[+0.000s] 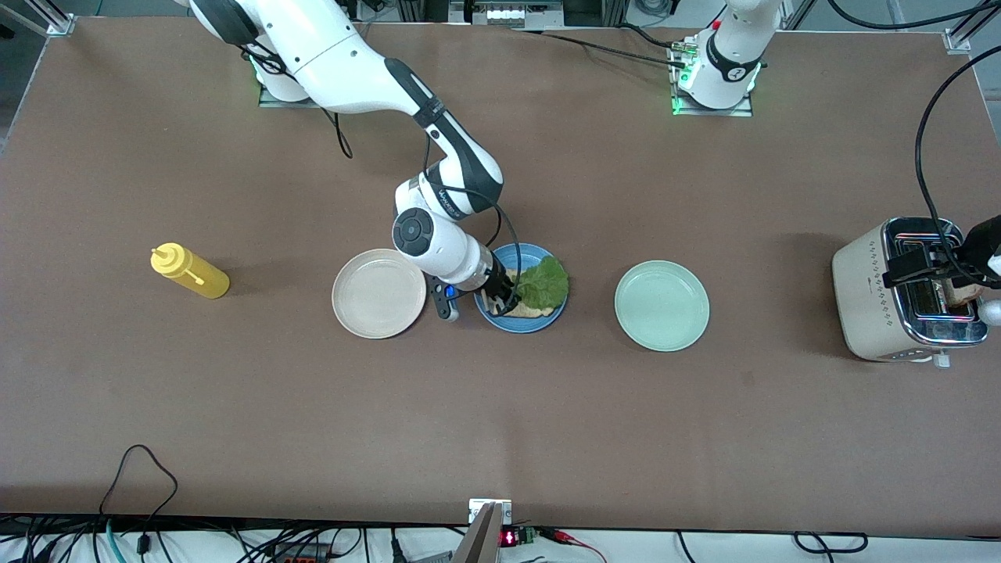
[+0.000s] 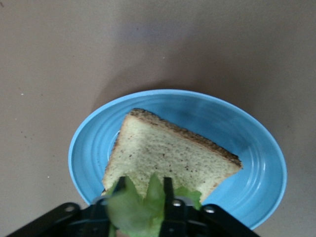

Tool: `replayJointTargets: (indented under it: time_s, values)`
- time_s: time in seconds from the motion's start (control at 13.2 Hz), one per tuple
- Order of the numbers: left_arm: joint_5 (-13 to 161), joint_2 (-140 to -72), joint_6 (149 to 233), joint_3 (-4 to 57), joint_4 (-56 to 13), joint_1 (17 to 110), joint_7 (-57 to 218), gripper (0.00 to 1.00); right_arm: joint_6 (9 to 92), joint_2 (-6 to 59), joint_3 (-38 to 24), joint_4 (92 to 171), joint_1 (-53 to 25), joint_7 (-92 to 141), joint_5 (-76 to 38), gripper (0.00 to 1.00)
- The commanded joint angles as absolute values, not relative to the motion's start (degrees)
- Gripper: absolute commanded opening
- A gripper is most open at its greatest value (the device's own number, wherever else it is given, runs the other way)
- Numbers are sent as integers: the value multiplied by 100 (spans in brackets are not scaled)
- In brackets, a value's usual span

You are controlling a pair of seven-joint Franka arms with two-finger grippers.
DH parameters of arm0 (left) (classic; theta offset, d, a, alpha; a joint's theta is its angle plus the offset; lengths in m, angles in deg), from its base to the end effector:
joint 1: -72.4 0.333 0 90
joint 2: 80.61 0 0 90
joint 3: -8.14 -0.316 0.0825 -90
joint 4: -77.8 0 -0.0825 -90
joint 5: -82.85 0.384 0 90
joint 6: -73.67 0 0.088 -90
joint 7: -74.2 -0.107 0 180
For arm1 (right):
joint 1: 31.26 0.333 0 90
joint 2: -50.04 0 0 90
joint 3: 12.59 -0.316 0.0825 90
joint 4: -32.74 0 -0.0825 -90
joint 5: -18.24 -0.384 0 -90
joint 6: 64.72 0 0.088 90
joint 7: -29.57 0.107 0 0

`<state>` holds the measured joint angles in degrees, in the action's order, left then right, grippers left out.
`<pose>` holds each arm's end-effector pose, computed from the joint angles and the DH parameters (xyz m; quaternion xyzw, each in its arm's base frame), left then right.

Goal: Make sandwich in blue plate with both arms
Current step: 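Withdraw the right gripper from the blue plate toward the yellow bottle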

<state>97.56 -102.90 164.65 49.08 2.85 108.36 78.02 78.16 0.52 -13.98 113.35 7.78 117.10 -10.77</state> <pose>0.6484 0.0541 0.5589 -0.9999 -0.0042 0.0095 0.0033 0.5750 0.4810 0.2056 -0.8052 0.5547 0.1157 0.1752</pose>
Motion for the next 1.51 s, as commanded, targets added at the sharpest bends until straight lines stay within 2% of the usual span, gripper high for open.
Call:
replayJointTargets:
  time_s: [0.0, 0.23, 0.38, 0.45, 0.68, 0.91, 1.44]
  values:
    - [9850, -10258, 16358, 4989, 362, 10791, 7859, 100, 7741, 73, -1329, 11175, 750, 11666, -928, 100]
    - [9815, -10267, 16402, 4980, 379, 10756, 7859, 100, 7575, 344, -1321, 11210, 558, 11658, -892, 100]
    - [9517, -10153, 16455, 4814, 362, 10581, 7868, 100, 6839, 712, -1312, 11210, 198, 11440, -822, 100]
    - [9481, -10126, 16463, 4535, 362, 10362, 7859, 100, 6409, 915, -1312, 11210, 22, 11055, -778, 100]
    - [8772, -9846, 16744, 2946, 301, 9256, 7780, 100, 5370, 1399, -1312, 11219, -479, 10201, -778, 100]
    - [8461, -9573, 16963, 1907, 82, 8447, 7657, 100, 4361, 1803, -1286, 11263, -1155, 8720, -769, 100]
    - [8470, -8765, 16921, 1420, -674, 7793, 7851, 100, 2679, 2691, -1285, 11325, -2378, 5236, 732, 100]
